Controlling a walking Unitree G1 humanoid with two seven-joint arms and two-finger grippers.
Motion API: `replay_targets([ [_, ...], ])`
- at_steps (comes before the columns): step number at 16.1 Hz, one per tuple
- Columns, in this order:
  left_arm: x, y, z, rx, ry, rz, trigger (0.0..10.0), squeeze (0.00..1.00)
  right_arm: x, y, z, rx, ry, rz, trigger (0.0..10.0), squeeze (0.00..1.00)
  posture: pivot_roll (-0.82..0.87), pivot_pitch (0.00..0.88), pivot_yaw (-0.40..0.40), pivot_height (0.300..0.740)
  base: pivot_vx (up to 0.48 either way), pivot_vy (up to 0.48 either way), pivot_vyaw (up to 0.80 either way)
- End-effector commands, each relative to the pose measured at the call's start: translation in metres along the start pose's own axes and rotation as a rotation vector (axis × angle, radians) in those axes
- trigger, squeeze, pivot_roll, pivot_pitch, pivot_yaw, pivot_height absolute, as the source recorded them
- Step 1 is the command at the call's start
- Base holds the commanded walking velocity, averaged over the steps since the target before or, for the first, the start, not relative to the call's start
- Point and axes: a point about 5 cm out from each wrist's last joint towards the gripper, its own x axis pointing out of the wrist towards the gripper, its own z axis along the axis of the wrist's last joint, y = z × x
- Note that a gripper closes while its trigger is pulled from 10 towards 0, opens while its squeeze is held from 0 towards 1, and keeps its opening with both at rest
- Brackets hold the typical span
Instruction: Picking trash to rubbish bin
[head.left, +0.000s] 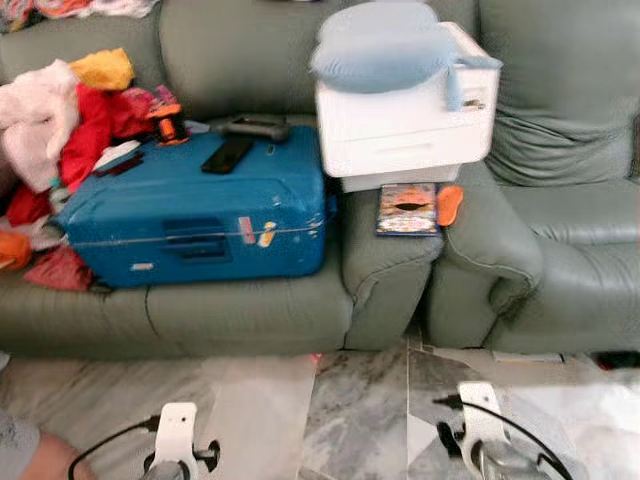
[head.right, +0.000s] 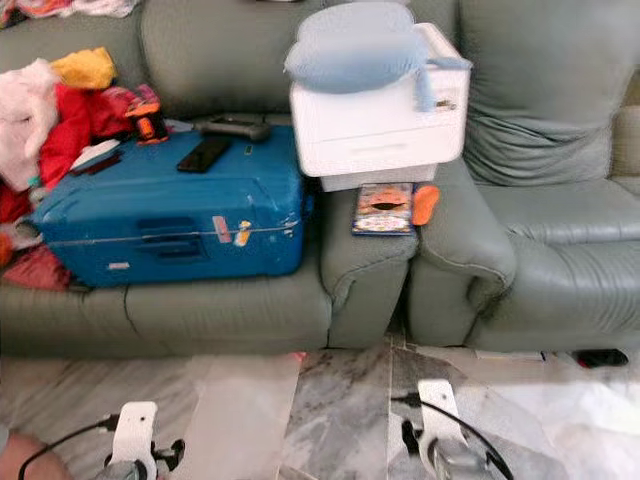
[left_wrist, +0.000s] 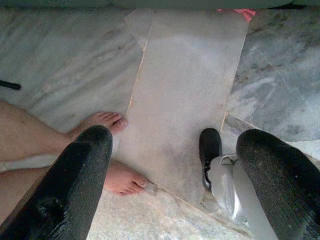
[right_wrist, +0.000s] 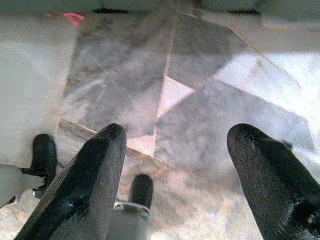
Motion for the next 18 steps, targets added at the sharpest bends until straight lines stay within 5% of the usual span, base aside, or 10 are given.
replay_targets([
  [1,0.000,0.001,0.001,-0.004,0.005,0.011,10.0,0.00,0.000,0.000,0.003,0.026,-0.013,0.003,10.0,0.00,0.03,0.020,0.049,0.740,0.000,0.000,-0.64],
  [18,-0.001,0.003,-0.010,-0.016,0.066,0.002,10.0,0.00,-0.001,0.010,-0.011,-0.052,0.040,0.068,10.0,0.00,0.02,0.031,0.047,0.740,0.050,0.000,0.00],
])
